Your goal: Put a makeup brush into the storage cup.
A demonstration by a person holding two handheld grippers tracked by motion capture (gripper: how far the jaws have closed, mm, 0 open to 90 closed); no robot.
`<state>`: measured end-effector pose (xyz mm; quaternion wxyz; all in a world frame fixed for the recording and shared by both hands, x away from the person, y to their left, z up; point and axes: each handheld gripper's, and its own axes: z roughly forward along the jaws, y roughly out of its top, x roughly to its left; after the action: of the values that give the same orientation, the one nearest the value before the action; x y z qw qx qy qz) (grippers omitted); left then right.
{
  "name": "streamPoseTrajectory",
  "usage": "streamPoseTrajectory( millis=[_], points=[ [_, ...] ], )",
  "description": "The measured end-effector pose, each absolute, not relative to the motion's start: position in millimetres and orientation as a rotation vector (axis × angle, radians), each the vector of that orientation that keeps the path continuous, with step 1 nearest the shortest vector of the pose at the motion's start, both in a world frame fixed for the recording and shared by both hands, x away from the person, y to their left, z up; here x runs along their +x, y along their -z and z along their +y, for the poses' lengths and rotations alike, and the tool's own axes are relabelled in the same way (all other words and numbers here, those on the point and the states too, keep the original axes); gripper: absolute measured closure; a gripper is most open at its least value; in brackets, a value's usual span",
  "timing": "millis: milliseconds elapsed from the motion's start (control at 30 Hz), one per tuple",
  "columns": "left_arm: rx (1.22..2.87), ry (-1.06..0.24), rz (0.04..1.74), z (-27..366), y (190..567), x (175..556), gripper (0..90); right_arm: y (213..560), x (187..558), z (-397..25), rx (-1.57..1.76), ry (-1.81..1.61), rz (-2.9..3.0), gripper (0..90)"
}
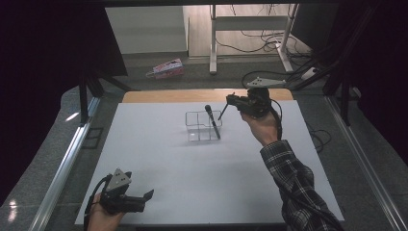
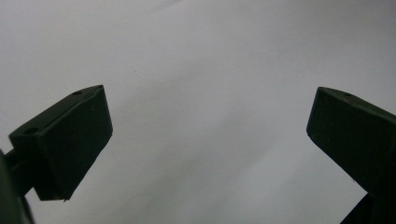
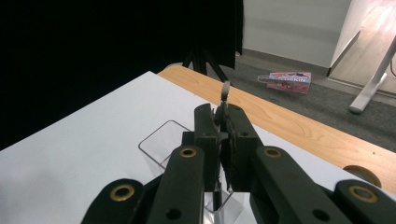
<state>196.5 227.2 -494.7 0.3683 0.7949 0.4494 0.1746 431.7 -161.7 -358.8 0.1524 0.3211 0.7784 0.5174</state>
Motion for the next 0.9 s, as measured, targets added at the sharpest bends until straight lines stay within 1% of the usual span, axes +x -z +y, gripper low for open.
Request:
streamPoseTrajectory(
  millis=[367,900],
  points=[
    [2.038,-0.447,1.153,227.1,494.8,196.7,0.8,362.6,445.7,-155.5,0.940,-1.458,2.227,84.8],
    [2.035,-0.453,1.145,226.4,494.4,196.7,0.8,376.4,454.5,-149.7,0.949,-1.415,2.227,84.8]
  ],
)
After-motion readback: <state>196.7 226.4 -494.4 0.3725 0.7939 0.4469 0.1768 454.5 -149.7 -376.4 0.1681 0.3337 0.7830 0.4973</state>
